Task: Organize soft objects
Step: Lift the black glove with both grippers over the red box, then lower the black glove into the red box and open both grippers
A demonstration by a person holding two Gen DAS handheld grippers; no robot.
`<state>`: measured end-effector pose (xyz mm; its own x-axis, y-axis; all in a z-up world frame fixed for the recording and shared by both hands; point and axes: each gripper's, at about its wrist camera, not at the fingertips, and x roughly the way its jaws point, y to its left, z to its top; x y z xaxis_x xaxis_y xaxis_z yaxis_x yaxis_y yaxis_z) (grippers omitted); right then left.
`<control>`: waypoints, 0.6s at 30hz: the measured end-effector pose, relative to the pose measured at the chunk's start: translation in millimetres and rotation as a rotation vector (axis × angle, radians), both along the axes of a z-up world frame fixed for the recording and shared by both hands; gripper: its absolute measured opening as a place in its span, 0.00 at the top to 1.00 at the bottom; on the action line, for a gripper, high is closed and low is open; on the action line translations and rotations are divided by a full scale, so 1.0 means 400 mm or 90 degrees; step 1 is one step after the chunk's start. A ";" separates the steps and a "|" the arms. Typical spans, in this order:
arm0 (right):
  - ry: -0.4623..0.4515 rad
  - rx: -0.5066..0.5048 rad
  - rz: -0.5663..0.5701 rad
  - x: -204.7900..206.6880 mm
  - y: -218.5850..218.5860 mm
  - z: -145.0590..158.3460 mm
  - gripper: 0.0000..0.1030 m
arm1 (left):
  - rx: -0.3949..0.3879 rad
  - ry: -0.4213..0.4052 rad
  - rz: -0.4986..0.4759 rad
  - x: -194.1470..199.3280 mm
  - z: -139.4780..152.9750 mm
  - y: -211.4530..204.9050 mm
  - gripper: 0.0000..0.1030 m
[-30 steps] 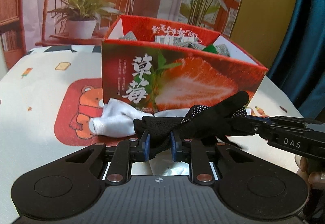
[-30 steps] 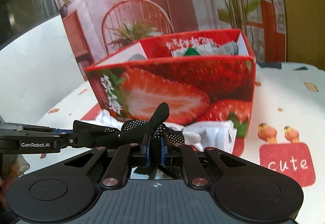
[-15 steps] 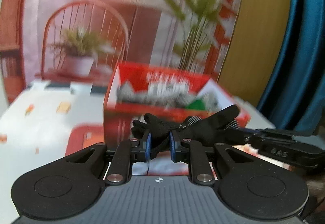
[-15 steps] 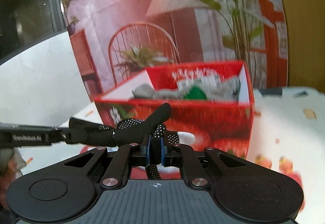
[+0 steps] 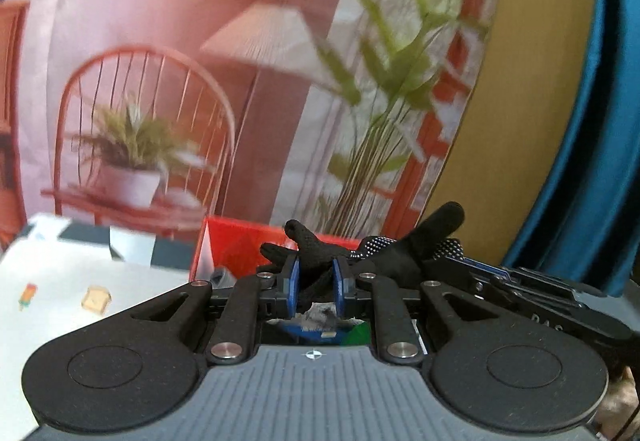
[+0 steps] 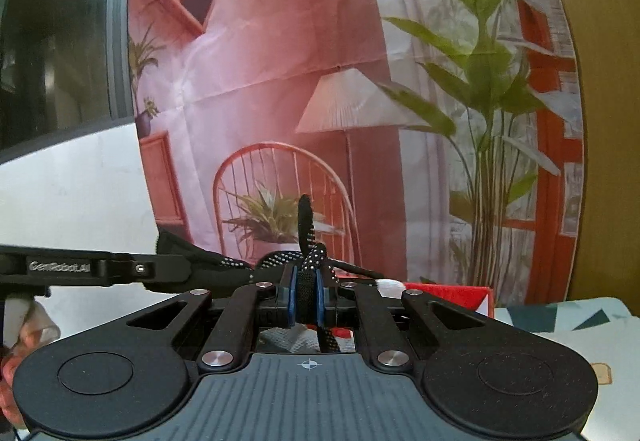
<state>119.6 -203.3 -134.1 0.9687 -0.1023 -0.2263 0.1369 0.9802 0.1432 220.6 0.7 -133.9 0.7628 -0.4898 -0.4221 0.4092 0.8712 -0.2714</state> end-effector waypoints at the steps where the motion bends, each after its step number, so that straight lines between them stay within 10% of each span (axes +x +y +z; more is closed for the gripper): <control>1: 0.011 0.005 -0.001 0.008 -0.002 -0.012 0.92 | 0.003 0.023 -0.005 0.016 -0.014 -0.004 0.82; 18: 0.169 0.163 -0.054 0.073 -0.078 -0.165 0.85 | 0.093 0.172 -0.004 0.149 -0.134 -0.039 0.82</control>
